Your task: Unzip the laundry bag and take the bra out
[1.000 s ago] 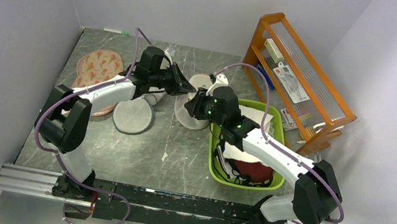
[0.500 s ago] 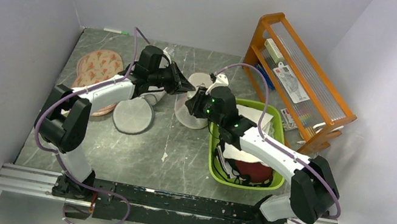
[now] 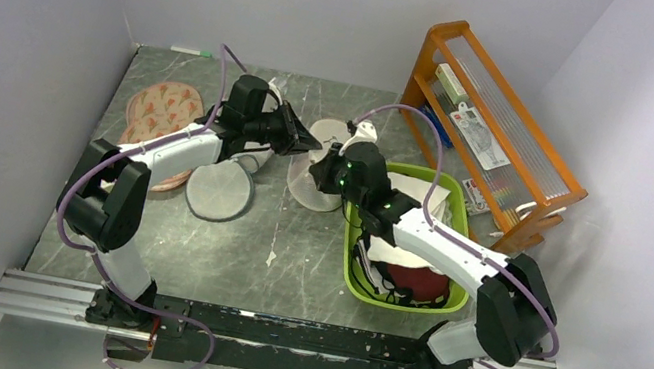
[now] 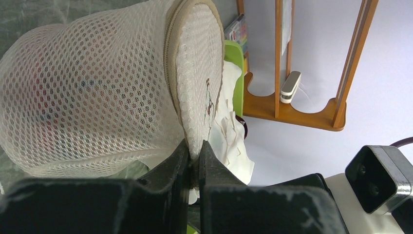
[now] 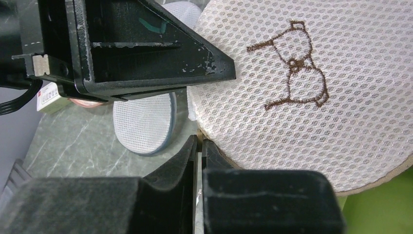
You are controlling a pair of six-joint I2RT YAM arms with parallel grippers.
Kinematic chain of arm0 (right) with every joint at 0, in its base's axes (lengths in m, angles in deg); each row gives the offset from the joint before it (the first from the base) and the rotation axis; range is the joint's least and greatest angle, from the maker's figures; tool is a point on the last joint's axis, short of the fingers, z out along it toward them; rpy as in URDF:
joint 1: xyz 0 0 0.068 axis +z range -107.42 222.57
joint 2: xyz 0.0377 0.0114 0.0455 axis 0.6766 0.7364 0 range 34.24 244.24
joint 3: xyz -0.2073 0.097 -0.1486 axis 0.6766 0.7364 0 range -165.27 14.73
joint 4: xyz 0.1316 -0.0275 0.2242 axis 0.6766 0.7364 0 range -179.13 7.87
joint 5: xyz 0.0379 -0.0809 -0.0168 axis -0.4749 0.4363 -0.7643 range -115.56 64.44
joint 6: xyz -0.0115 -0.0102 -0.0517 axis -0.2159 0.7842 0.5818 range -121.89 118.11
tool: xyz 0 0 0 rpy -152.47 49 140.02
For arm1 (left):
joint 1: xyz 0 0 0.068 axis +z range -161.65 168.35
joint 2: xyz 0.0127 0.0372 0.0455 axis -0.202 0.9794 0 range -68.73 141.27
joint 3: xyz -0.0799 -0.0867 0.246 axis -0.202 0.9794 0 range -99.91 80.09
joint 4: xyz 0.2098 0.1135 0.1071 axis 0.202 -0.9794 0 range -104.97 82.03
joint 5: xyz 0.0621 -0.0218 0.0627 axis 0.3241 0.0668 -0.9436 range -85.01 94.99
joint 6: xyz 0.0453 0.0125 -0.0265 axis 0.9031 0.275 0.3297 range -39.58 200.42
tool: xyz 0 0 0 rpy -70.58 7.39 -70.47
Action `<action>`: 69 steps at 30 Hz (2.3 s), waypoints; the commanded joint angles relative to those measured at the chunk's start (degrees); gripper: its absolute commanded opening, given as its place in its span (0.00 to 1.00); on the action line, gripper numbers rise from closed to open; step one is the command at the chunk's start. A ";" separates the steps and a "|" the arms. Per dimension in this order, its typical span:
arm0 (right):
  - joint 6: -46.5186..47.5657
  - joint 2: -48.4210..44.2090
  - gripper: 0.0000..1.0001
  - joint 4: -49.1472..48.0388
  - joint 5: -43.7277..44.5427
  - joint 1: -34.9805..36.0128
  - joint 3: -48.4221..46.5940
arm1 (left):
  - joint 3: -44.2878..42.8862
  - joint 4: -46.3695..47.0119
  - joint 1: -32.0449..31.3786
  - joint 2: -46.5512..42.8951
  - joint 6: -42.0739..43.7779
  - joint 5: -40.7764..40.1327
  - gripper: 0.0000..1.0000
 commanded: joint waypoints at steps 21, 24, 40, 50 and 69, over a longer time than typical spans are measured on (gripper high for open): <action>8.70 -13.30 0.00 11.86 9.55 -1.64 10.61 | -3.36 -3.82 2.28 -1.08 4.22 -1.99 0.07; 10.00 -12.87 0.00 11.44 7.13 -2.79 9.69 | -4.47 -5.15 2.36 -0.67 5.34 -2.90 0.07; 8.56 -14.51 0.00 -1.99 -7.61 -2.83 11.40 | -9.48 -13.57 -0.79 -4.37 16.76 -15.76 0.81; 8.59 -16.07 0.00 -3.63 -8.62 -2.81 12.94 | -3.51 -18.83 -1.64 -14.47 32.81 -17.63 0.96; 2.16 -12.61 0.00 -10.83 -18.75 -2.48 15.49 | 3.33 -13.05 -7.92 -14.70 34.07 -10.10 0.92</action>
